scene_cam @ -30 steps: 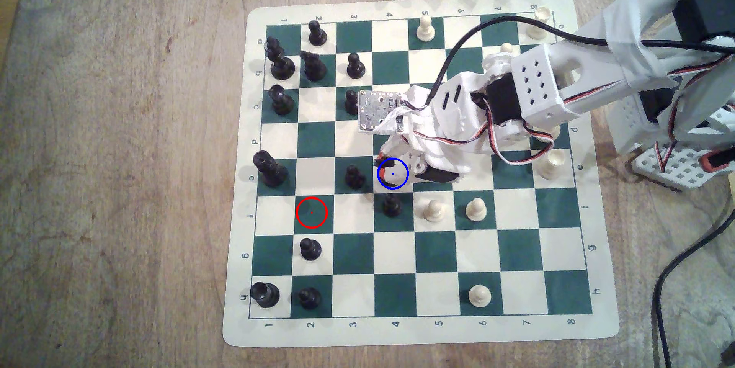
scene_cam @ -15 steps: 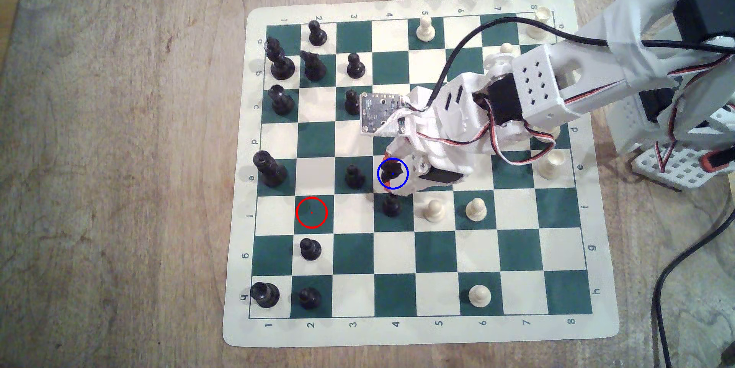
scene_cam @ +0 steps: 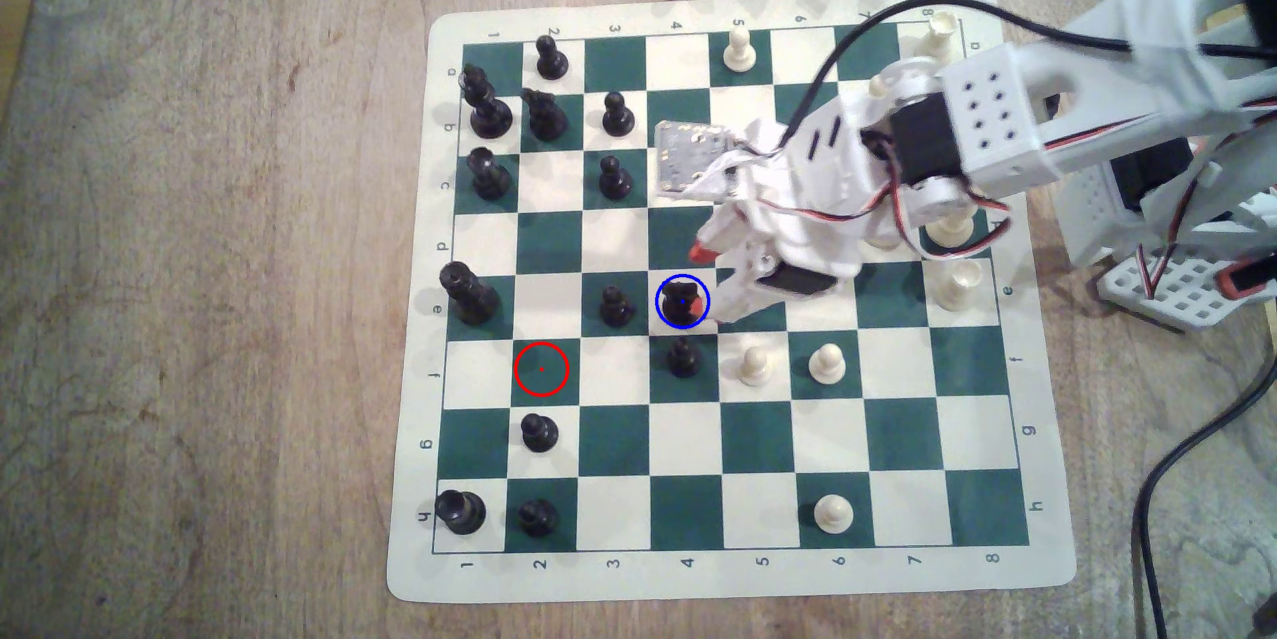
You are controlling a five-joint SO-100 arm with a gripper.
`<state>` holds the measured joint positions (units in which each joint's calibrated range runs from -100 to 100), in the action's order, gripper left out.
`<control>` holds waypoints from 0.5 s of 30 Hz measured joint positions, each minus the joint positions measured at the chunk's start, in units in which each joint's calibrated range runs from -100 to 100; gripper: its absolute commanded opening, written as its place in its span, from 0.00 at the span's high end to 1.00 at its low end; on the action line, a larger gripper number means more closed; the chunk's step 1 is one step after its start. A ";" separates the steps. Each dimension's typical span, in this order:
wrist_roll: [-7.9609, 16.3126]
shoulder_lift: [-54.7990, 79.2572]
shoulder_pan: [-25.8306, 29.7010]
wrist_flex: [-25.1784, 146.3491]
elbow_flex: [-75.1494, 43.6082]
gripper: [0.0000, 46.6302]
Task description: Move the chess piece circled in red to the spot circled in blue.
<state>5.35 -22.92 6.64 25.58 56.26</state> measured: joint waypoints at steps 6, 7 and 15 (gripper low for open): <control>-0.78 -10.98 -1.03 0.08 7.14 1.00; -0.93 -12.32 -0.96 -0.32 8.04 1.00; -4.44 -28.32 -7.67 -36.33 31.00 1.00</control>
<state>0.90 -51.24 -1.03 -10.76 87.26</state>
